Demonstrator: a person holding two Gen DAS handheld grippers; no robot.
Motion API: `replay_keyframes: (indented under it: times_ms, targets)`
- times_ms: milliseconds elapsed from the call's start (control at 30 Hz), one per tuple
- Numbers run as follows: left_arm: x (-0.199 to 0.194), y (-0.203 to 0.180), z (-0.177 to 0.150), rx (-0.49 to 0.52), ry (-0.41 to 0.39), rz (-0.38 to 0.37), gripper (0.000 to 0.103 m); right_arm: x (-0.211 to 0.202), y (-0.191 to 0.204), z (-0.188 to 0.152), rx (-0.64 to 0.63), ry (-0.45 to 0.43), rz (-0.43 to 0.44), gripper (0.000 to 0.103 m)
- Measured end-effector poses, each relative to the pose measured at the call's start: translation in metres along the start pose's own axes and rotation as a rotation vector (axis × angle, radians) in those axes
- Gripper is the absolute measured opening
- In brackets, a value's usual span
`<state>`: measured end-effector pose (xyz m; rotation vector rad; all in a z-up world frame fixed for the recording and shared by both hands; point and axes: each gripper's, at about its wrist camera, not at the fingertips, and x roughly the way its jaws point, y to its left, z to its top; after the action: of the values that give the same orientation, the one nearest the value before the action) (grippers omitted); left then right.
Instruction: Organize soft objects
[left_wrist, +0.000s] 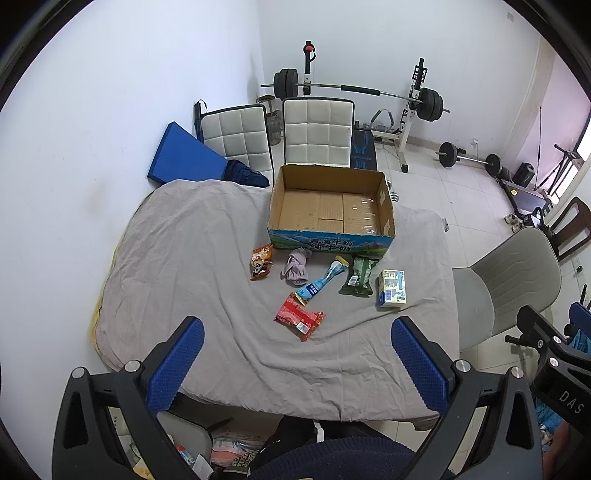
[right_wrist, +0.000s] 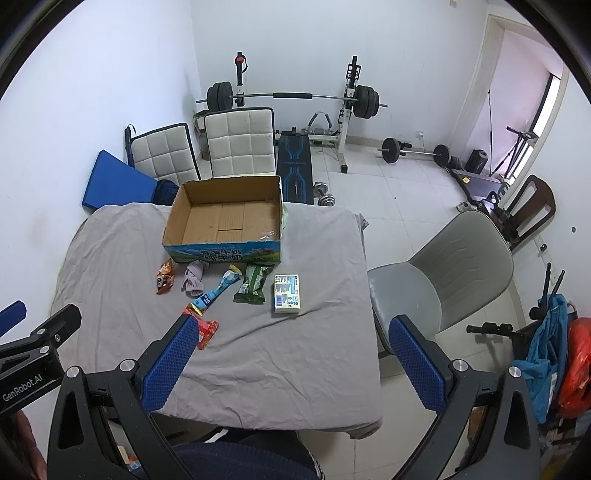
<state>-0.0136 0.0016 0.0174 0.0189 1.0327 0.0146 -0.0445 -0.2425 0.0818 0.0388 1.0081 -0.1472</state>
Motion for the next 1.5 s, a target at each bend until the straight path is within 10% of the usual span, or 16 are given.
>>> replay_keyframes:
  times_ms: [1500]
  targets:
    - [-0.003, 0.0, 0.006, -0.001, -0.016, 0.011, 0.103, 0.013, -0.002, 0.01, 0.02, -0.005, 0.029, 0.103]
